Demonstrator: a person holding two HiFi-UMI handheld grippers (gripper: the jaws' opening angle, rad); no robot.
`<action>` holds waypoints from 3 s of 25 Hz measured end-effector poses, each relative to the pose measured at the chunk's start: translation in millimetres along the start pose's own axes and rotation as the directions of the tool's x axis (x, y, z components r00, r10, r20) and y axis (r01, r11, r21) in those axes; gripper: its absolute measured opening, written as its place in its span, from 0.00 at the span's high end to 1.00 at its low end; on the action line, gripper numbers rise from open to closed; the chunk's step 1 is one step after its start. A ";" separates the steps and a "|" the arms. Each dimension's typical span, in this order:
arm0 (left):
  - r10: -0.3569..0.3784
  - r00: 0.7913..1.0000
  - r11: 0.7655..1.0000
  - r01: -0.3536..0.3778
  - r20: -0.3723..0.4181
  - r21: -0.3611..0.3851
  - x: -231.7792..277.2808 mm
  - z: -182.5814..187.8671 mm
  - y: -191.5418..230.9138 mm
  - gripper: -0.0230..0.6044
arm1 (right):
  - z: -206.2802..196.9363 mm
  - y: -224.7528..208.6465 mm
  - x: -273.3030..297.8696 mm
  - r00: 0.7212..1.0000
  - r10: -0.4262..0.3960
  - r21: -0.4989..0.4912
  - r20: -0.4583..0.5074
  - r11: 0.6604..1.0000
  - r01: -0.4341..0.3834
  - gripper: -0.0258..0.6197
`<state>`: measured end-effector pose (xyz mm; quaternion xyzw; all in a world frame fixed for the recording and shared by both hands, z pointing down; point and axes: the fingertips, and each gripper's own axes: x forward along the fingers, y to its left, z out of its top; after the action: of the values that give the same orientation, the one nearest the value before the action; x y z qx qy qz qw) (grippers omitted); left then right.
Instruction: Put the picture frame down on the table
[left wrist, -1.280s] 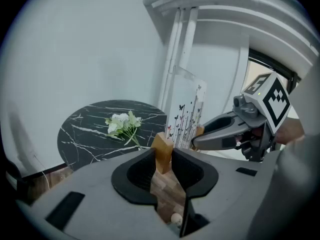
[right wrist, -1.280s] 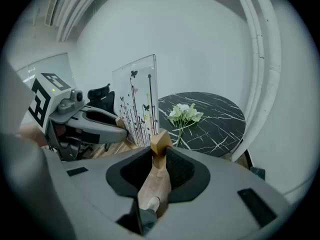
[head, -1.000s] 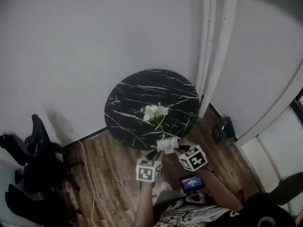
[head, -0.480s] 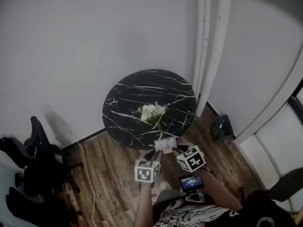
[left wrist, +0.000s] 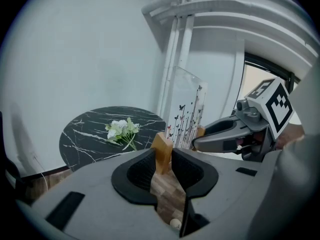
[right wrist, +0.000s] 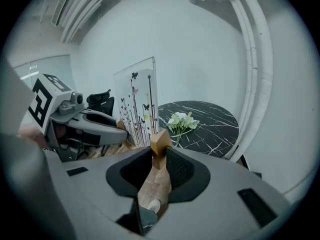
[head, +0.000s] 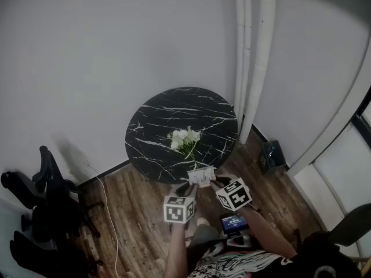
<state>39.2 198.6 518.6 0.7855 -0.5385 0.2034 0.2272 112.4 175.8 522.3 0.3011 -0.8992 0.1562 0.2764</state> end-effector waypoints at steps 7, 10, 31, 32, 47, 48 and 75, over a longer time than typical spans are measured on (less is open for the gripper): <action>-0.008 1.000 1.000 0.008 0.005 -0.030 19.8 7.2 12.5 0.79 | 8.6 -15.9 15.9 1.000 0.011 -0.001 -0.013 1.000 -0.011 0.82; -0.012 1.000 0.999 0.012 0.004 -0.039 35.4 15.3 25.1 0.79 | 17.0 -28.9 31.8 1.000 0.011 -0.001 -0.021 1.000 -0.011 0.82; -0.091 0.995 0.994 0.088 -0.037 -0.072 177.7 129.3 194.0 0.79 | 149.9 -136.5 204.9 0.998 -0.018 0.041 -0.065 0.999 0.020 0.82; -0.096 0.995 0.993 0.093 -0.040 -0.074 181.9 132.8 199.6 0.79 | 154.0 -139.2 210.1 0.997 -0.020 0.045 -0.070 0.999 0.023 0.82; -0.139 0.989 0.988 0.136 -0.043 -0.074 208.7 155.2 249.7 0.79 | 186.5 -152.5 256.9 0.995 -0.044 0.045 -0.090 0.998 0.049 0.82; -0.141 0.989 0.988 0.138 -0.041 -0.076 208.4 154.8 251.0 0.79 | 187.0 -151.8 257.8 0.995 -0.046 0.045 -0.089 0.998 0.050 0.82; -0.133 0.991 0.989 0.131 -0.015 -0.073 213.4 177.7 263.1 0.79 | 212.3 -163.8 265.2 0.999 -0.024 0.048 -0.040 0.999 0.026 0.82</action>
<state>-122.4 -148.0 530.6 0.8088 -0.4899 0.1760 0.2735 -46.9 -165.9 528.4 0.3156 -0.8858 0.1803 0.2885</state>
